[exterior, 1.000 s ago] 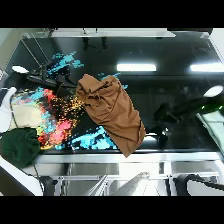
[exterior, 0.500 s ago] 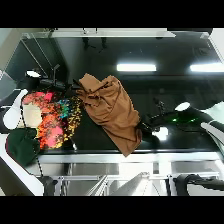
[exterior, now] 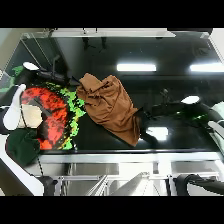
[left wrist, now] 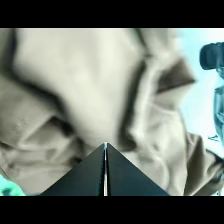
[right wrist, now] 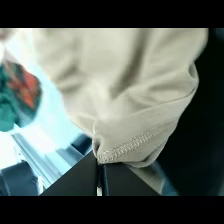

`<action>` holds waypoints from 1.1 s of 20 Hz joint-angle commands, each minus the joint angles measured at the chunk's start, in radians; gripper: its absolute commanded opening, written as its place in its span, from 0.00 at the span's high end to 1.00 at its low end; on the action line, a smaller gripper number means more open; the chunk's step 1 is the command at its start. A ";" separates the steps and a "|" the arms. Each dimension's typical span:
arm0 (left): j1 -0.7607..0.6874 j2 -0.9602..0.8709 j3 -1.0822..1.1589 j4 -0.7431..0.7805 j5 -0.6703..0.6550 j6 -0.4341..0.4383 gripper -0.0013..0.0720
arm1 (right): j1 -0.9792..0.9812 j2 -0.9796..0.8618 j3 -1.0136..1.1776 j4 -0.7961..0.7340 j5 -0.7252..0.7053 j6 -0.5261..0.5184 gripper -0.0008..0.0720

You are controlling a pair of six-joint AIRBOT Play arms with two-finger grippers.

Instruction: Fold the shirts.

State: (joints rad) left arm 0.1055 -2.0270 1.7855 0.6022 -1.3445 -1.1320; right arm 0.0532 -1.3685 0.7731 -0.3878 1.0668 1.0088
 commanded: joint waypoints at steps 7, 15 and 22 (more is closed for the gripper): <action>0.075 -0.024 -0.024 0.154 -0.104 -0.213 0.01 | -0.027 0.047 0.020 -0.057 0.033 0.012 0.96; -0.027 -0.159 0.053 0.093 -0.002 -0.166 0.24 | -0.027 0.047 0.020 -0.057 0.034 0.011 0.96; -0.055 -0.124 0.227 0.070 -0.283 -0.168 0.97 | -0.082 0.118 0.067 -0.053 0.167 -0.007 0.96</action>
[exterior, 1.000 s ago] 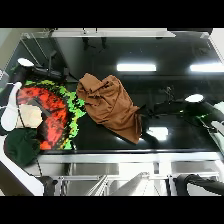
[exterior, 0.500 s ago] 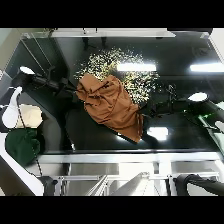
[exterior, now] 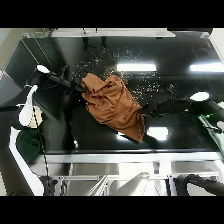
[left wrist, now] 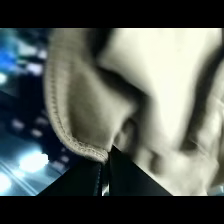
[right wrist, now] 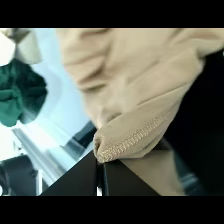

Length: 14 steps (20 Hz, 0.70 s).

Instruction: Fold the shirts.

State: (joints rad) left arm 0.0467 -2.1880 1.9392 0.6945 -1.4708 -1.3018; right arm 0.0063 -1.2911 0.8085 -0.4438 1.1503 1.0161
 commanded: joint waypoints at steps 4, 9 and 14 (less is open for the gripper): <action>0.077 0.323 0.077 -0.452 -0.177 0.048 0.97 | -0.199 0.199 0.233 0.143 0.249 -0.037 0.96; 0.233 0.808 0.077 -0.922 -0.175 0.151 0.97 | -0.470 0.447 0.613 0.444 0.218 -0.157 0.96; 0.549 1.261 0.076 -0.510 0.057 0.227 0.95 | -0.632 0.614 0.779 0.234 0.015 -0.155 0.96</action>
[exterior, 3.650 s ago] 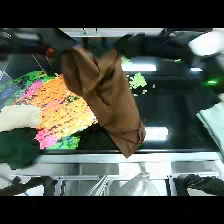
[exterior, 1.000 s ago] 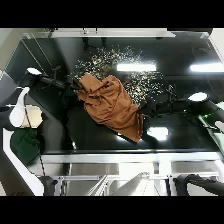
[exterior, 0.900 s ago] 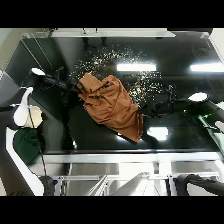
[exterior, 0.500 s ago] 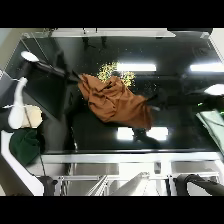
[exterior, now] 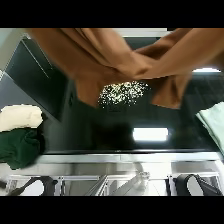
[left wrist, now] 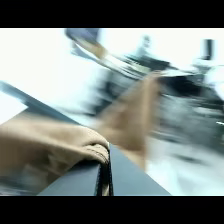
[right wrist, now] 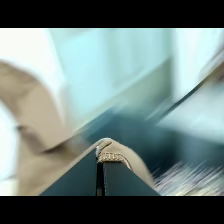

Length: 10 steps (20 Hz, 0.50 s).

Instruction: Fold the shirts.

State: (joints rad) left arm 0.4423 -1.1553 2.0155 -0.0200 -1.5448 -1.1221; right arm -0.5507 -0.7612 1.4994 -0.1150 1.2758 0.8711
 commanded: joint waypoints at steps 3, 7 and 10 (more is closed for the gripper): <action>0.224 0.303 -0.032 0.391 0.124 0.024 0.95 | -0.074 0.037 0.087 -0.094 -0.078 0.040 0.96; 0.047 0.194 -0.336 0.404 0.136 0.078 0.95 | 0.103 -0.127 0.008 -0.099 -0.027 0.118 0.96; -0.121 0.012 -0.502 0.508 0.241 0.158 0.95 | 0.290 -0.274 -0.134 -0.249 -0.123 0.165 0.96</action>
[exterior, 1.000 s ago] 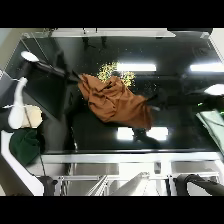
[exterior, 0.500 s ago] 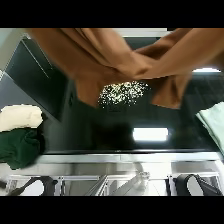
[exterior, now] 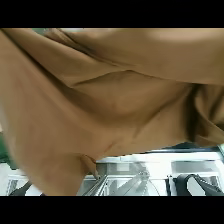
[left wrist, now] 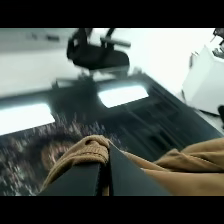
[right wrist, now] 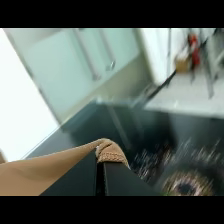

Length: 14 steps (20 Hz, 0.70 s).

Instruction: Fold the shirts.

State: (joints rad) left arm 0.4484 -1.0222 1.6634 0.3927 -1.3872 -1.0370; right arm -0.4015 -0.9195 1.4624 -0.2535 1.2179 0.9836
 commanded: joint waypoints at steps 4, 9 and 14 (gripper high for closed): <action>-0.279 -0.477 -0.196 0.124 0.240 0.120 0.66 | 0.294 -0.433 -0.275 -0.285 -0.327 0.114 0.72; -0.226 -0.824 -0.005 0.124 0.076 0.035 0.02 | 0.183 -0.745 -0.270 -0.130 -0.182 0.084 0.15; -0.096 -0.854 0.105 0.295 -0.188 -0.161 0.02 | -0.042 -0.696 -0.270 -0.225 0.203 0.039 0.23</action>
State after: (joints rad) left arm 0.2970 -1.8423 1.7245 0.5793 -1.4097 -1.0901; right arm -0.3466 -1.6157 1.1980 -0.4068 1.1973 1.0401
